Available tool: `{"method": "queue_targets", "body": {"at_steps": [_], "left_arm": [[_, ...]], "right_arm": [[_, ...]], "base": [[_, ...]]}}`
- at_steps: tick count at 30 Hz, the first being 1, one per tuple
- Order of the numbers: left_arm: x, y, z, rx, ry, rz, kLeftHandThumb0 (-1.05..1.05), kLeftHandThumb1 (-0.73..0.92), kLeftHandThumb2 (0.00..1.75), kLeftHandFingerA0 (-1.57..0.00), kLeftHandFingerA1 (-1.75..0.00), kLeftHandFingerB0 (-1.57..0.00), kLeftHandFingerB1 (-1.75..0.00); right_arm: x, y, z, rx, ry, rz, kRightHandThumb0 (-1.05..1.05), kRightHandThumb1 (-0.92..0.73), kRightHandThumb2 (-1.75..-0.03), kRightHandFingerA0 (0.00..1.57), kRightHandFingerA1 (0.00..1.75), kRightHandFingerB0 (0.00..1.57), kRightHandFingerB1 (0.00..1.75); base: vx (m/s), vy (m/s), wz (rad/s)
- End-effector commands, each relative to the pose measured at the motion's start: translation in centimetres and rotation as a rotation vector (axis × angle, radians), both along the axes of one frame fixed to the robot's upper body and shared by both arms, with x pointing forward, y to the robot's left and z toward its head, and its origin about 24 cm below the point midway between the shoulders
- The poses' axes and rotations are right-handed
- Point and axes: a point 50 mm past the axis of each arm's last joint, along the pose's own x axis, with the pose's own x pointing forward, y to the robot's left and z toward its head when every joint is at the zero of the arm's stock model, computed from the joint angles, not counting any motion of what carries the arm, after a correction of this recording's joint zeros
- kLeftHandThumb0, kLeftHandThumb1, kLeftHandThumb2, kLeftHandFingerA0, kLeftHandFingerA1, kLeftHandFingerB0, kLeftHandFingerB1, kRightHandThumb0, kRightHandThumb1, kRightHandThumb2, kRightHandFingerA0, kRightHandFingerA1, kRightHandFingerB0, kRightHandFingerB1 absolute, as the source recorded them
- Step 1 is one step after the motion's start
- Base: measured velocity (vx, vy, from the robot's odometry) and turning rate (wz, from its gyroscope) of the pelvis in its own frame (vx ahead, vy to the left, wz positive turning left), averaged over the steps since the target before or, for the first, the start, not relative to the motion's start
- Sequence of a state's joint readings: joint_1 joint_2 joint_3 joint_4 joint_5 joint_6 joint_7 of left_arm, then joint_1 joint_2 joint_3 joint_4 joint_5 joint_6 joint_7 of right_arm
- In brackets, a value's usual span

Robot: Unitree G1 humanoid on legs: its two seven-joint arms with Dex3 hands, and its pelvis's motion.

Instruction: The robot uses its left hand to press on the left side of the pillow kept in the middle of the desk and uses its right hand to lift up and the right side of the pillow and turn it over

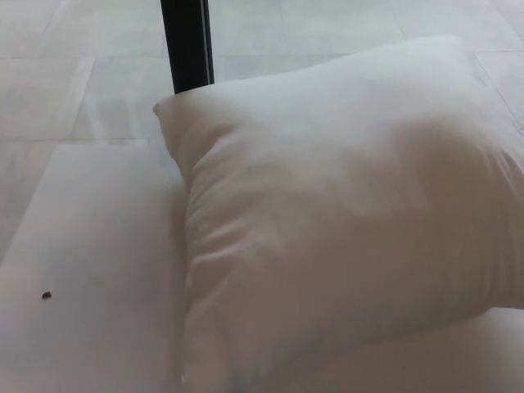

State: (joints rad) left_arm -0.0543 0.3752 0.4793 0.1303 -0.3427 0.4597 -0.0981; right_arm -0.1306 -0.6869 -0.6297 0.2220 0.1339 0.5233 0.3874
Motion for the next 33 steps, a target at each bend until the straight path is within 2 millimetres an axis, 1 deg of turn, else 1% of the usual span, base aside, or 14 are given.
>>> {"method": "queue_targets", "body": {"at_steps": [1, 5, 7, 8, 11, 12, 18, 19, 21, 22, 25, 26, 30, 33], "left_arm": [[-11.4, 10.1, 0.1, -0.059, -0.003, 0.397, -1.05, 0.86, 0.70, -0.11, -0.59, 0.00, -0.24], [-14.2, 10.9, -1.2, -0.114, -0.006, 0.524, -1.05, 0.60, 1.14, -0.11, -0.53, 0.00, -0.24], [-16.0, 11.1, -2.8, -0.154, 0.010, 0.593, -0.99, 0.62, 1.17, -0.02, -0.56, 0.00, -0.39], [-17.5, 10.7, -4.4, -0.142, 0.094, 0.592, -1.05, 0.66, 1.11, -0.11, -0.56, -0.04, -0.46], [-19.4, 10.3, -6.3, -0.186, 0.206, 0.578, -1.01, 0.61, 1.07, -0.21, -0.58, -0.07, -0.48], [-20.3, 9.8, -7.5, -0.191, 0.258, 0.569, -0.96, 0.59, 1.03, -0.26, -0.63, 0.00, -0.49], [-22.0, 8.4, -9.6, -0.159, 0.373, 0.662, -0.92, 0.52, 0.98, -0.31, -0.66, -0.04, -0.57], [-22.2, 8.6, -9.6, -0.142, 0.383, 0.675, -0.87, 0.52, 0.98, -0.36, -0.67, -0.20, -0.60], [-22.7, 8.9, -9.6, -0.115, 0.404, 0.671, -0.86, 0.72, 0.62, -0.42, -0.68, -0.28, -0.56], [-23.0, 9.0, -9.5, -0.118, 0.397, 0.686, -0.63, 0.51, 0.56, -0.48, -0.68, -0.39, -0.57], [-24.1, 9.2, -9.9, 0.032, 0.529, 0.663, -0.47, 0.24, 0.68, -0.76, -0.74, -0.52, -0.61], [-24.1, 9.0, -10.0, 0.085, 0.561, 0.631, -0.46, 0.28, 0.50, -0.90, -1.26, -0.66, -0.57], [-23.9, 8.5, -10.2, 0.311, 0.678, 0.475, -0.66, 0.20, 0.64, -0.89, -0.95, -0.81, -0.56], [-23.4, 8.3, -10.3, 0.331, 0.681, 0.436, -0.64, 0.23, 0.66, -1.06, -1.21, -0.78, -0.56]], "right_arm": [[-15.0, -9.4, -1.7, 0.174, -0.265, -0.594, -1.05, -0.84, -1.30, 0.00, 0.59, 0.00, 0.41], [-17.5, -9.9, -4.3, 0.247, -0.344, -0.779, -1.05, -0.78, -1.25, 0.00, 0.62, 0.00, 0.41], [-18.6, -9.8, -6.1, 0.319, -0.335, -0.828, -1.05, -0.92, -0.69, 0.00, 0.50, 0.00, 0.09], [-19.0, -9.5, -7.3, 0.363, -0.317, -0.903, -1.05, -0.92, -0.76, 0.00, 1.14, 0.00, 0.00], [-19.3, -9.1, -8.5, 0.410, -0.327, -0.930, -1.05, -0.92, -0.82, 0.00, 0.89, 0.00, 0.00], [-19.5, -8.8, -9.5, 0.437, -0.324, -1.012, -1.05, -0.92, -0.82, 0.19, 1.57, 0.00, 0.00], [-21.5, -8.3, -11.2, 0.409, -0.220, -0.999, -1.05, -0.91, -0.68, 0.00, 0.77, 0.00, 0.00], [-21.8, -8.3, -11.4, 0.410, -0.215, -0.998, -1.05, -0.65, -1.14, 0.00, 0.69, 0.00, 0.43], [-22.1, -8.2, -11.6, 0.374, -0.184, -0.985, -1.02, -0.65, -1.04, 0.14, 0.86, 0.00, 0.42], [-22.4, -8.2, -11.7, 0.372, -0.177, -1.000, -0.81, -0.65, -0.65, 1.44, 1.60, 0.00, 0.78], [-22.8, -8.1, -12.2, 0.331, -0.055, -1.062, -0.63, -0.52, -0.56, 1.56, 1.58, 0.00, 0.94], [-22.6, -8.1, -12.2, 0.285, -0.008, -1.032, -0.63, -0.44, -0.70, 1.53, 1.56, 0.09, 0.82], [-21.6, -7.8, -12.7, 0.155, 0.163, -0.918, -0.36, -0.29, -0.84, 1.57, 1.42, 0.41, 0.78], [-21.1, -7.7, -12.8, 0.112, 0.197, -0.897, -0.39, -0.43, -0.59, 1.57, 1.47, 0.42, 0.98]], "base": [[0.00, 0.000, 0.00], [0.00, 0.000, 0.00], [0.00, 0.000, 0.00], [0.00, 0.000, 0.00], [0.00, 0.000, 0.00], [0.00, 0.000, 0.00], [0.00, 0.000, 0.00], [0.00, 0.000, 0.00], [0.00, 0.000, 0.00], [0.00, 0.000, 0.00], [0.00, 0.000, 0.00], [0.00, 0.000, 0.00], [0.00, 0.000, 0.00], [0.00, 0.000, 0.00]]}}
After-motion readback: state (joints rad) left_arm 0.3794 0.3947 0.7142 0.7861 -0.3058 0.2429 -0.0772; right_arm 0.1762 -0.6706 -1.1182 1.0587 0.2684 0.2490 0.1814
